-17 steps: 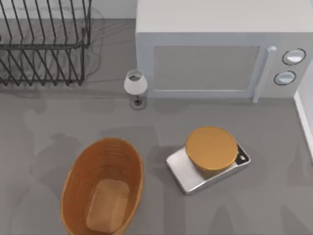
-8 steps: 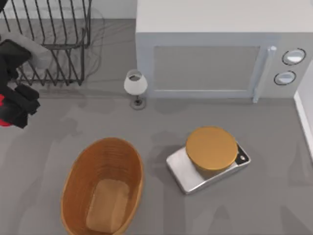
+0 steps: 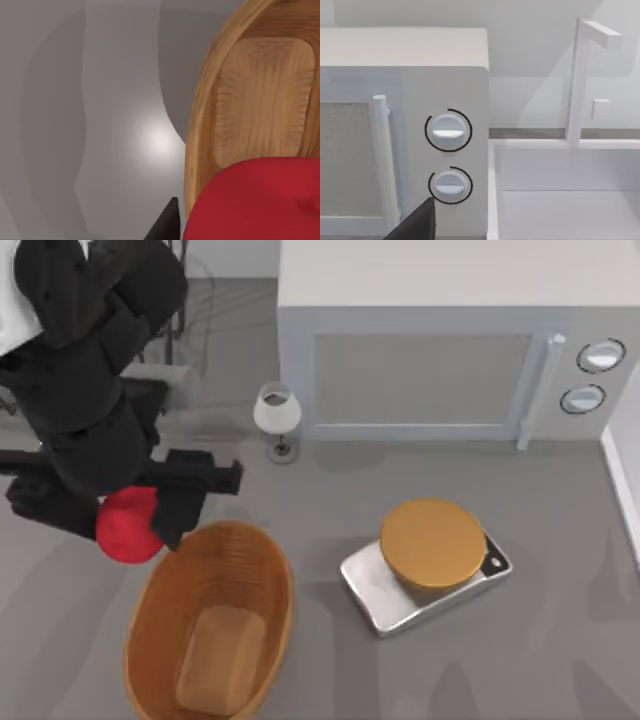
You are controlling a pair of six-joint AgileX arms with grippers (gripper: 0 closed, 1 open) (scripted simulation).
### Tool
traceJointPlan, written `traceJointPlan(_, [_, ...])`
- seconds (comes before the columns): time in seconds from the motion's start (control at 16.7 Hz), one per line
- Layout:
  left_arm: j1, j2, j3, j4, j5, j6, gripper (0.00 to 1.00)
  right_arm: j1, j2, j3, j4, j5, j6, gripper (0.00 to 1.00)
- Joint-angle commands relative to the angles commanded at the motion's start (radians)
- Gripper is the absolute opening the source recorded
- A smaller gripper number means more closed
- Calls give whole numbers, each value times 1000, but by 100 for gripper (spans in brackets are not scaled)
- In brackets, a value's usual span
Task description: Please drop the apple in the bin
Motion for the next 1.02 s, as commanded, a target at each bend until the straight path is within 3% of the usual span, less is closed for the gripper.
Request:
traceJointPlan(0.18, [-99,-50,-35,24,6,-203,0,0,0,0,0,0,0,100])
traceJointPlan(0.36, [-158,-82,-56,40,7,-311,0,0,0,0,0,0,0,100])
traceJointPlan(0.78, [-165,-83,-60,45,6,-327,0,0,0,0,0,0,0,100])
traceJointPlan(1.02, [-172,-66,-157,161,7,-331,0,0,0,0,0,0,0,100])
